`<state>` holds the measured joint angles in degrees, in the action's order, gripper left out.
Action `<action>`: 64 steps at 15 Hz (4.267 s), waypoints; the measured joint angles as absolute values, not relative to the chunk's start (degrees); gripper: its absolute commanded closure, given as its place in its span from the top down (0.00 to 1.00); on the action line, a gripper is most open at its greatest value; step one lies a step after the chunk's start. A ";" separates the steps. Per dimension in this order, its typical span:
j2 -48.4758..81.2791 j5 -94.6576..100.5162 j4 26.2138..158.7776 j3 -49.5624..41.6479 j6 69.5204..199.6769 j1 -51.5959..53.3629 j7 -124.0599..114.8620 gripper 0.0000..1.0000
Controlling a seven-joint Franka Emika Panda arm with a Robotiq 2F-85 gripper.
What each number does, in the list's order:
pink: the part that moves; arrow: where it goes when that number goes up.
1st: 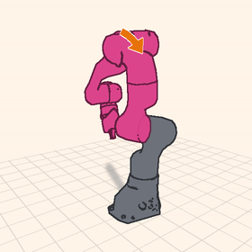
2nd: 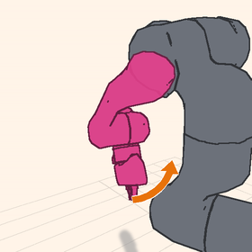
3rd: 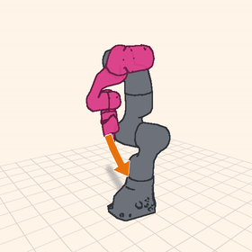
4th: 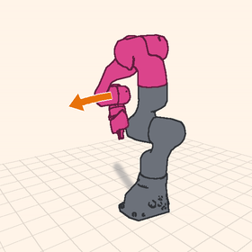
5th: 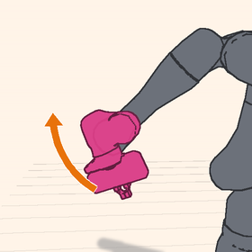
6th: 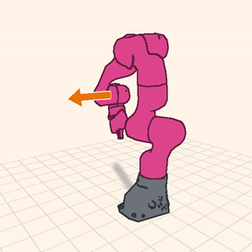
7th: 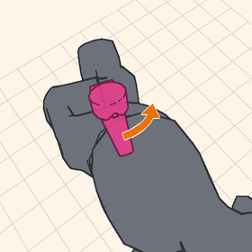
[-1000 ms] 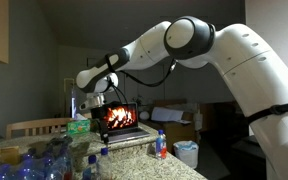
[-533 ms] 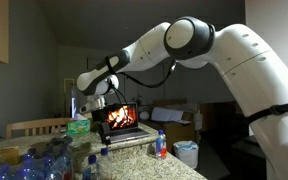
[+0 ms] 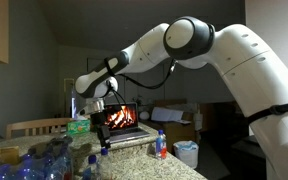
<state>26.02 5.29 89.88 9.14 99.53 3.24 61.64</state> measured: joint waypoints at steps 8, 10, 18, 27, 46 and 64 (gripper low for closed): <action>27.37 5.25 90.05 9.14 99.88 3.24 61.63 1.00; 27.53 5.25 90.05 9.14 99.96 3.24 61.63 0.73; 27.55 5.25 90.04 9.14 100.37 3.24 61.55 0.20; 27.47 4.72 89.71 8.84 100.47 3.22 58.32 0.16; 15.82 -3.84 94.96 -1.44 96.48 -5.14 23.63 0.15; 11.57 -10.37 101.39 -6.47 101.80 -10.20 19.33 0.15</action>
